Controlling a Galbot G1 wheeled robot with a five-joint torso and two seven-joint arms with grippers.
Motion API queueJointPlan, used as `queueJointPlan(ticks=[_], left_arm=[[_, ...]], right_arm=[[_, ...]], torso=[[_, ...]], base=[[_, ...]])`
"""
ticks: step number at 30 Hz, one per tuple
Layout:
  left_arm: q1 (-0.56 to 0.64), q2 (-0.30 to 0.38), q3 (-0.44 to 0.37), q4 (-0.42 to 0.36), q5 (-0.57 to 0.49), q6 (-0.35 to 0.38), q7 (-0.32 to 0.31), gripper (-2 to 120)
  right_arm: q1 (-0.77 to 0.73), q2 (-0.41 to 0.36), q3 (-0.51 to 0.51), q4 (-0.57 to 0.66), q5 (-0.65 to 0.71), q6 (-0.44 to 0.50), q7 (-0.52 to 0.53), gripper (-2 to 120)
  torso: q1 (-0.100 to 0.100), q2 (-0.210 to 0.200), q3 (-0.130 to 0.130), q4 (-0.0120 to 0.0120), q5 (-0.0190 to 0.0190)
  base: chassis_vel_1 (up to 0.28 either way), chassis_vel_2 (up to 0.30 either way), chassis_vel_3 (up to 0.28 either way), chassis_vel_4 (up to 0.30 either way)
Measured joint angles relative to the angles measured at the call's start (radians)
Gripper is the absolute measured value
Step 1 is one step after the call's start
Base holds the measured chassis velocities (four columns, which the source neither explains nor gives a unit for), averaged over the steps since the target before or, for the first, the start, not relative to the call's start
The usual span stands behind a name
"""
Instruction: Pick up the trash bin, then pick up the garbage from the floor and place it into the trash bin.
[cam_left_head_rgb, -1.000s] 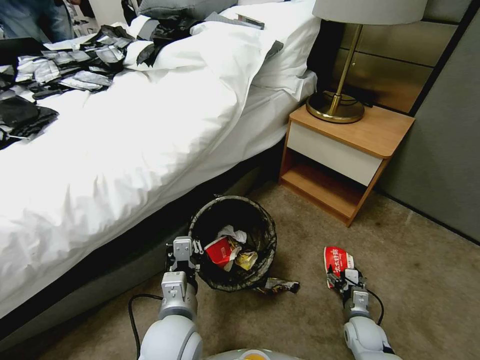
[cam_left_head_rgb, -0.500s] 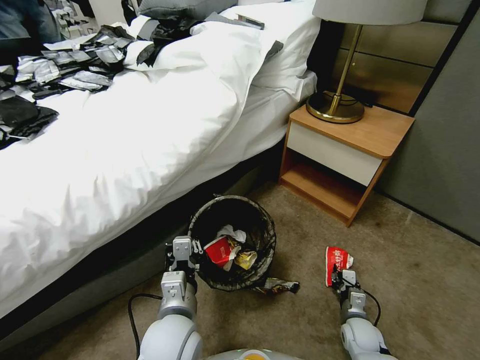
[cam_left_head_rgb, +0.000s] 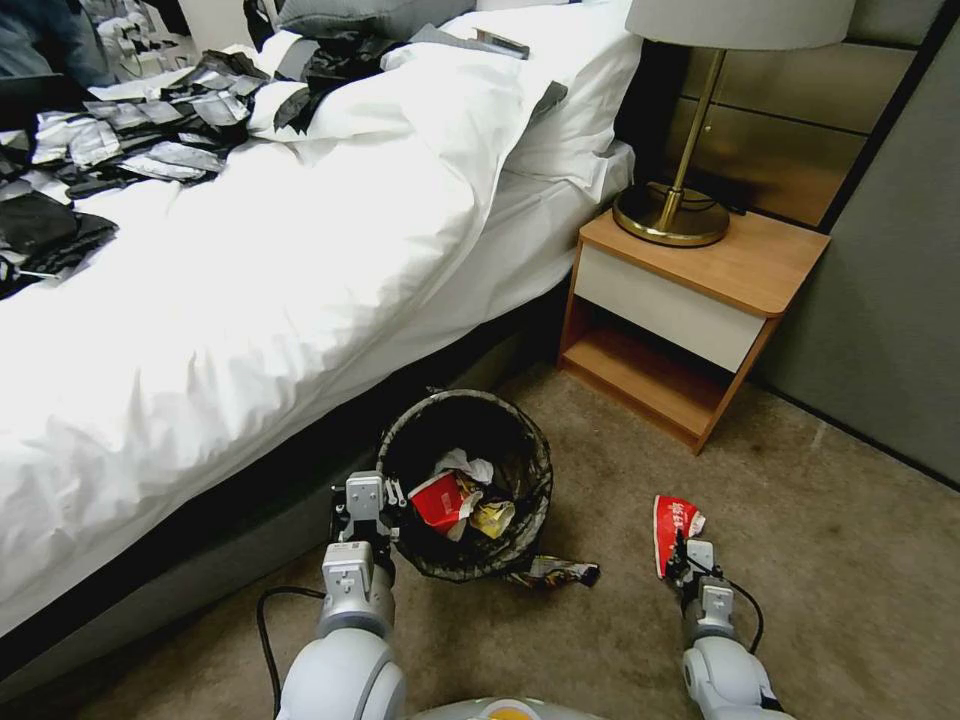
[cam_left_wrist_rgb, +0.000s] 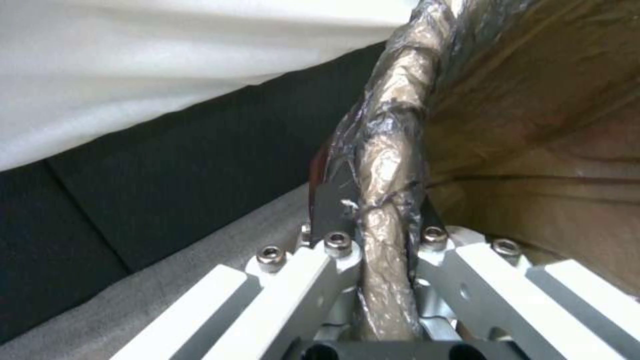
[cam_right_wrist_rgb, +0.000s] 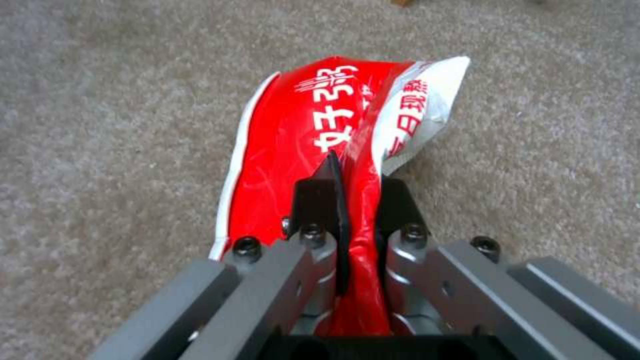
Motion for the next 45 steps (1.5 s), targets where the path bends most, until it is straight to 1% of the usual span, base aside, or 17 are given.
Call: queueJointPlan(ticks=[5,7,10,11,12,14,15,17,18,19,21,23,26,27,31,34,45], left_arm=[[0.002,0.001,0.001,-0.001,0.001,0.000,0.000,0],[0.003,0.002,0.002,-0.002,0.001,0.000,-0.001,0],[0.003,0.002,0.003,-0.001,0.002,0.000,-0.001,0],[0.002,0.001,0.004,0.005,0.002,0.000,-0.001,0],[0.002,0.001,0.004,0.005,0.002,0.000,-0.001,0],[0.001,0.001,0.006,0.010,0.003,0.001,-0.001,0],[0.000,0.001,0.009,0.013,0.003,0.001,-0.001,0],[-0.001,0.002,0.010,0.014,0.004,0.001,-0.001,0],[-0.002,0.001,0.012,0.015,0.004,0.001,0.000,0],[-0.002,0.001,0.012,0.015,0.004,0.001,0.000,0],[-0.008,0.001,0.011,0.020,0.003,0.002,0.000,0],[-0.008,0.001,0.011,0.022,0.003,0.002,0.000,0],[-0.008,0.004,0.008,0.024,0.002,0.003,0.000,0],[-0.008,0.004,0.008,0.024,0.002,0.003,0.000,0],[-0.013,0.001,0.007,0.028,0.000,0.003,0.000,0],[-0.015,0.000,0.008,0.031,0.000,0.003,0.001,0],[-0.019,-0.002,0.018,0.039,-0.001,0.001,0.002,0]], right_arm=[[-0.018,0.003,-0.001,0.036,0.000,0.015,0.009,1],[-0.057,0.005,0.002,0.128,0.001,0.031,0.021,1],[-0.082,0.006,0.005,0.188,0.002,0.044,0.025,1],[-0.120,0.008,0.009,0.278,0.006,0.080,0.025,1],[-0.120,0.008,0.009,0.278,0.006,0.080,0.025,1],[-0.153,0.010,0.010,0.364,0.023,0.131,0.006,1],[-0.179,0.011,0.009,0.431,0.038,0.170,-0.022,1],[-0.193,0.012,0.009,0.473,0.043,0.200,-0.044,1],[-0.211,0.014,0.007,0.537,0.039,0.268,-0.085,1],[-0.211,0.014,0.007,0.537,0.039,0.268,-0.085,1],[-0.229,0.024,-0.001,0.640,0.009,0.398,-0.162,1],[-0.236,0.026,-0.011,0.679,0.006,0.426,-0.192,1],[-0.266,0.027,-0.063,0.790,0.019,0.469,-0.306,1],[-0.266,0.027,-0.063,0.790,0.019,0.469,-0.306,1],[-0.288,0.021,-0.149,0.852,-0.022,0.483,-0.431,1],[-0.288,0.017,-0.183,0.845,-0.072,0.488,-0.456,1],[-0.266,0.005,-0.254,0.742,-0.149,0.478,-0.450,1]], torso=[[0.000,0.000,0.000,-0.0002,0.0000],[0.000,0.000,0.000,-0.0004,-0.0001],[0.000,0.000,0.000,-0.0002,-0.0002],[0.000,0.000,0.000,-0.0003,-0.0002],[0.000,0.000,0.000,-0.0003,-0.0002],[0.000,0.000,0.000,-0.0002,-0.0002],[0.000,0.000,0.000,-0.0001,-0.0002],[0.000,0.000,0.000,-0.0003,-0.0002],[0.000,0.000,0.000,-0.0002,-0.0003],[0.000,0.000,0.000,-0.0002,-0.0003],[0.000,0.000,0.000,-0.0002,-0.0002],[0.000,0.000,0.000,0.0000,-0.0004],[0.000,0.000,0.000,0.0000,-0.0004],[0.000,0.000,0.000,0.0000,-0.0004],[0.000,0.000,0.000,-0.0001,-0.0002],[0.000,0.000,0.000,0.0000,-0.0002],[0.000,0.000,0.000,-0.0001,-0.0001]], base=[[0.000,0.000,0.000,0.000],[0.000,0.000,0.000,0.000],[0.000,0.000,0.000,0.000],[0.000,0.000,0.000,0.000],[0.000,0.000,0.000,0.000],[0.000,0.000,0.000,0.000],[0.000,0.000,0.000,0.000],[0.000,0.000,0.000,0.000],[0.000,0.000,0.000,0.000],[0.000,0.000,0.000,0.000],[0.000,0.000,0.000,0.000],[0.000,0.000,0.000,0.000],[0.000,0.000,0.000,0.000],[0.000,0.000,0.000,0.000],[0.000,0.000,0.000,0.000],[0.000,0.000,0.000,0.000],[0.000,0.000,0.000,0.000]])
